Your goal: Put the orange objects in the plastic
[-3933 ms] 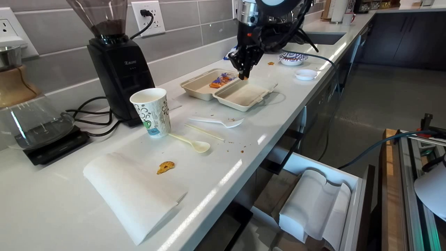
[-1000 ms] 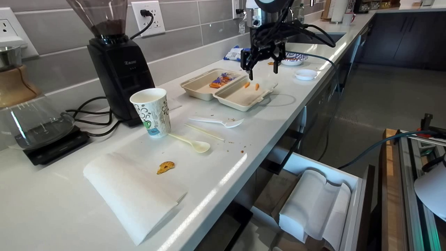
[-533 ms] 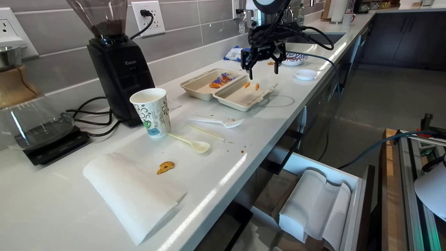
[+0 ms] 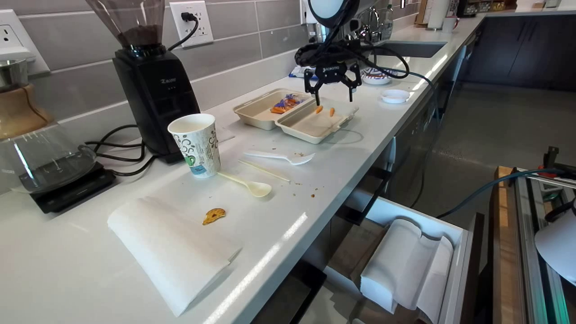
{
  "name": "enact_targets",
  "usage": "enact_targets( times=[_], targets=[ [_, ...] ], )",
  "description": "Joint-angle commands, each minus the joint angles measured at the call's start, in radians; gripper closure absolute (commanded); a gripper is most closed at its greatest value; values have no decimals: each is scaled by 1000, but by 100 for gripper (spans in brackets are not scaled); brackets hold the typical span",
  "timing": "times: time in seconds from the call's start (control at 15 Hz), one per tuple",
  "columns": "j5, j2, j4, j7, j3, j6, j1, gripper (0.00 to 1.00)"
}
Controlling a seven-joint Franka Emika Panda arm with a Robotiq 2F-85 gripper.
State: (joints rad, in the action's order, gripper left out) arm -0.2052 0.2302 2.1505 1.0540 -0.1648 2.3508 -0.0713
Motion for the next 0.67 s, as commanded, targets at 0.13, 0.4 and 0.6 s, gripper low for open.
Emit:
enact_targets(
  times=[0.13,0.4,0.6],
  targets=[
    [56,34,-3,71,-12,66,2,0],
    [91,33,17,87,-20,118,1,0],
    [107,37,27,89,-28,138,0,0]
  ],
)
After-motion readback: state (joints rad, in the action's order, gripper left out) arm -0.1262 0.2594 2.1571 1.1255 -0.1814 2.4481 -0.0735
